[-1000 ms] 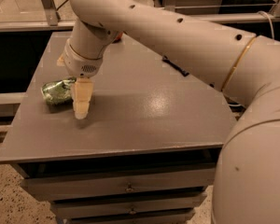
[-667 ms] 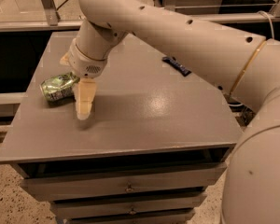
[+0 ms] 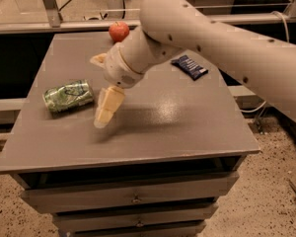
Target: Knock green can over
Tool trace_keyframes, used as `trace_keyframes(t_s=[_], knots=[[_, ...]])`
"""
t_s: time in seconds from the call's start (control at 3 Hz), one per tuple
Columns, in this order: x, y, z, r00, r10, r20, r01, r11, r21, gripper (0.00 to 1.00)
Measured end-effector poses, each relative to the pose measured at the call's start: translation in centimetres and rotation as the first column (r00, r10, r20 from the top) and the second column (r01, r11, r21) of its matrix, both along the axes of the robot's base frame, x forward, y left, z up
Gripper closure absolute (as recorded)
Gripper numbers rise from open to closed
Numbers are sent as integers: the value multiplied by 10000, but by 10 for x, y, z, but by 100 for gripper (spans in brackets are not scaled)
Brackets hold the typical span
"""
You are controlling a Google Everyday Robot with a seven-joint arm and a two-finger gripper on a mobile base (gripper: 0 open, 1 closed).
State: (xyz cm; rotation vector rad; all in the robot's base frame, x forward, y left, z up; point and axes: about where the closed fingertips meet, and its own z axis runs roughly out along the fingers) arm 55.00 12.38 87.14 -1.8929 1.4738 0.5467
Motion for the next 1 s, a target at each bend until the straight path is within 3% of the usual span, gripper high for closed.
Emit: trace_keyframes(t_s=[0.33, 0.67, 1.0], knots=[[-8, -36, 20, 9914, -1305, 115, 1273, 9803, 1510, 0], [-23, -75, 44, 9628, -2669, 421, 2452, 9285, 2788, 0], [-25, -118, 58, 9311, -3647, 110, 3395, 8768, 3405, 0]])
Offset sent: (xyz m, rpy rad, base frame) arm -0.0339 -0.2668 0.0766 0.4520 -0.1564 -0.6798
